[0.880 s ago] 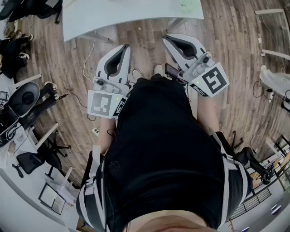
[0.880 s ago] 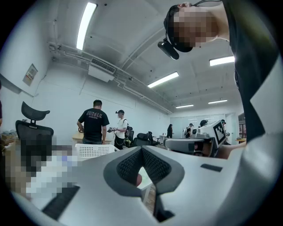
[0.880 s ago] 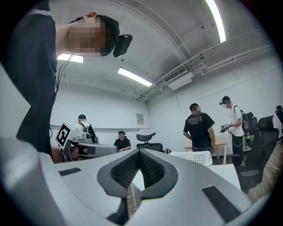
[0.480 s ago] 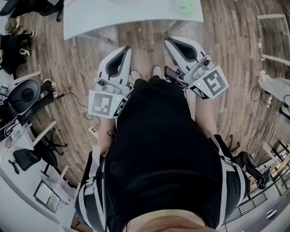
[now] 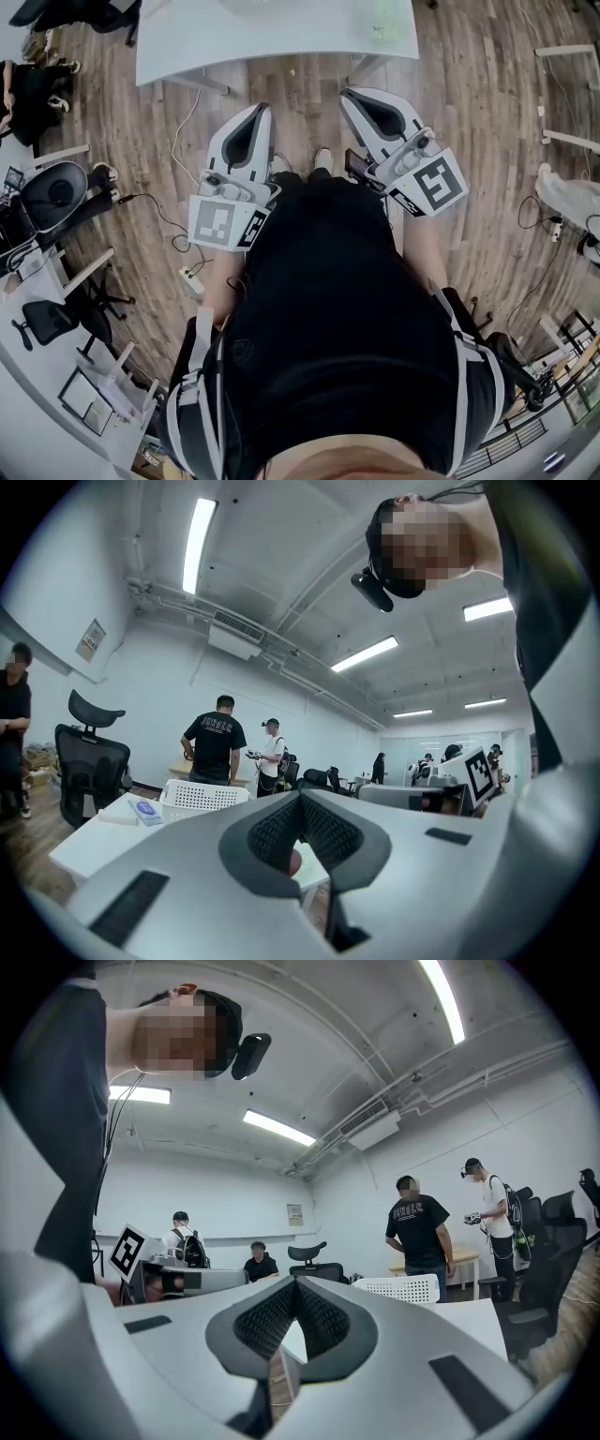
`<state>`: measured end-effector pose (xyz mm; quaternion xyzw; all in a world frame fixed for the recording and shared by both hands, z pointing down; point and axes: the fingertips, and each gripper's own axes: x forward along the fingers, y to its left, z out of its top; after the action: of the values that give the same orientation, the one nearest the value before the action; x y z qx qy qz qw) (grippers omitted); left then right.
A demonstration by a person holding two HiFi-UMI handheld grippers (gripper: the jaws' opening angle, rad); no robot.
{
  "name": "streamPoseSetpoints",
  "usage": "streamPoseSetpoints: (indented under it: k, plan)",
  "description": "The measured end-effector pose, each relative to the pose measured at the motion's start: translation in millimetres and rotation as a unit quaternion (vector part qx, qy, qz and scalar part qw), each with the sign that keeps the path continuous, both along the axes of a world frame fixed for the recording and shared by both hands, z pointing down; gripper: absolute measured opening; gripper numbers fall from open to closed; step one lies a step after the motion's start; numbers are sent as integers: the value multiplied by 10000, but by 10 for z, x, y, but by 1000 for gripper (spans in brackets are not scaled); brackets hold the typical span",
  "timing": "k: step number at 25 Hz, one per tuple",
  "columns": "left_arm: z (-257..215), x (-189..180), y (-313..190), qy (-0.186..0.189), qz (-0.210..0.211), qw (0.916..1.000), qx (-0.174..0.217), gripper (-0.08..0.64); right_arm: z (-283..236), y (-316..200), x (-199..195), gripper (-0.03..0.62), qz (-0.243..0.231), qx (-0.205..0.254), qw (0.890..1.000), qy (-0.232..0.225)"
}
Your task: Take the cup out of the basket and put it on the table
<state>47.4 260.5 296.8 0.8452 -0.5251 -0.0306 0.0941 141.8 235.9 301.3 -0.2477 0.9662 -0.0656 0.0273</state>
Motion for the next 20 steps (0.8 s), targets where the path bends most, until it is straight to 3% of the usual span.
streamPoseSetpoints:
  k: [8, 17, 20]
  plan:
    - [38, 236, 29, -54, -66, 10000, 21, 17, 138, -54, 183, 18, -194, -132, 9997, 27]
    - [111, -99, -206, -607, -460, 9971, -17, 17, 236, -245, 105, 18, -160, -135, 9996, 190]
    - [98, -203, -336, -605, -487, 9970, -19, 17, 236, -337, 48, 18, -120, -131, 9995, 243]
